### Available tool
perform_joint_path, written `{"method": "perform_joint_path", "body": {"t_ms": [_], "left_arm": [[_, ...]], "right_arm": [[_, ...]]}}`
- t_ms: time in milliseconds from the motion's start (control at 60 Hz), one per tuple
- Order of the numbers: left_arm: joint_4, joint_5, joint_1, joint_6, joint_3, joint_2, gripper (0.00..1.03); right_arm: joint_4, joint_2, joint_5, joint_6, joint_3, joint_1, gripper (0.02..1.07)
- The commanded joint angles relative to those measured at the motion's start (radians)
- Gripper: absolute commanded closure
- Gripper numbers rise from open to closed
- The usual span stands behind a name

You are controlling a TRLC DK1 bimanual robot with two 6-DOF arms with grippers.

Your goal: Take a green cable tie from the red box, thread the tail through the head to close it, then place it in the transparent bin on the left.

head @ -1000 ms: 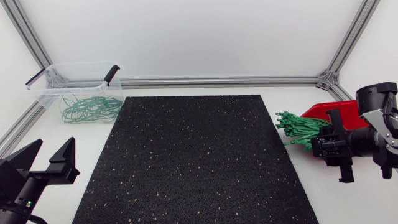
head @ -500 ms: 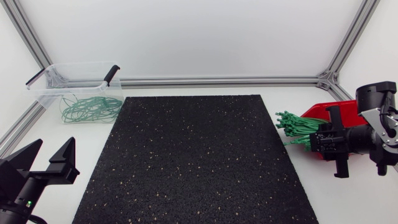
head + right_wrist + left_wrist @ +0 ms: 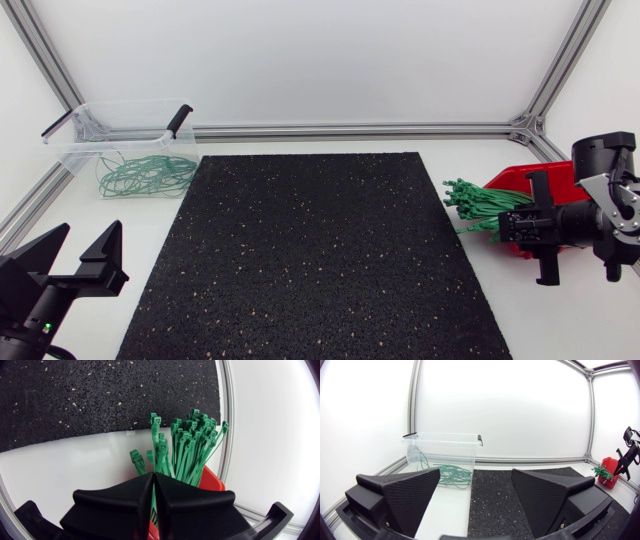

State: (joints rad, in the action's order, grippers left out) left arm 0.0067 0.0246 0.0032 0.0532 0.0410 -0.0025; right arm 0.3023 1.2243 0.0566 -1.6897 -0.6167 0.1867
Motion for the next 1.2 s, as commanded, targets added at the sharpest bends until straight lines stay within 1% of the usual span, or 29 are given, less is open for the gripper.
{"method": "perform_joint_path", "body": {"t_ms": [0, 150, 283, 483, 650, 717, 883, 967, 1017, 1100, 1183], "left_arm": [[-0.025, 0.008, -0.008, 0.020, -0.038, -0.008, 0.04], [-0.025, 0.008, -0.008, 0.020, -0.038, -0.008, 0.04], [-0.025, 0.008, -0.011, 0.020, -0.038, -0.008, 0.04], [-0.022, 0.008, -0.009, 0.020, -0.038, -0.008, 0.04], [-0.007, 0.006, -0.022, 0.017, -0.036, -0.011, 0.04], [-0.002, 0.005, -0.035, 0.022, -0.026, -0.011, 0.04], [-0.001, -0.003, 0.000, 0.034, -0.009, -0.011, 0.04], [0.001, -0.049, 0.049, 0.053, 0.005, -0.011, 0.04], [0.003, -0.080, 0.078, 0.066, 0.014, -0.004, 0.04], [0.001, -0.118, 0.107, 0.091, 0.039, 0.018, 0.04], [-0.001, -0.143, 0.121, 0.117, 0.071, 0.062, 0.04]], "right_arm": [[-0.003, 0.007, 0.009, 0.028, -0.043, 0.011, 1.01], [0.075, -0.022, 0.043, 0.067, -0.112, 0.019, 1.01], [0.187, -0.048, 0.106, 0.105, -0.212, 0.039, 1.01], [0.420, -0.039, 0.242, 0.223, -0.430, 0.059, 1.01], [0.578, -0.013, 0.381, 0.337, -0.597, 0.073, 1.01], [0.627, 0.006, 0.419, 0.397, -0.657, 0.074, 1.01], [0.745, 0.058, 0.502, 0.530, -0.792, 0.068, 1.01], [0.808, 0.081, 0.534, 0.596, -0.850, 0.045, 1.01], [0.874, 0.107, 0.548, 0.631, -0.896, 0.022, 1.01], [0.960, 0.152, 0.577, 0.708, -0.966, -0.003, 1.01], [0.982, 0.167, 0.589, 0.769, -0.986, -0.044, 1.01]]}}
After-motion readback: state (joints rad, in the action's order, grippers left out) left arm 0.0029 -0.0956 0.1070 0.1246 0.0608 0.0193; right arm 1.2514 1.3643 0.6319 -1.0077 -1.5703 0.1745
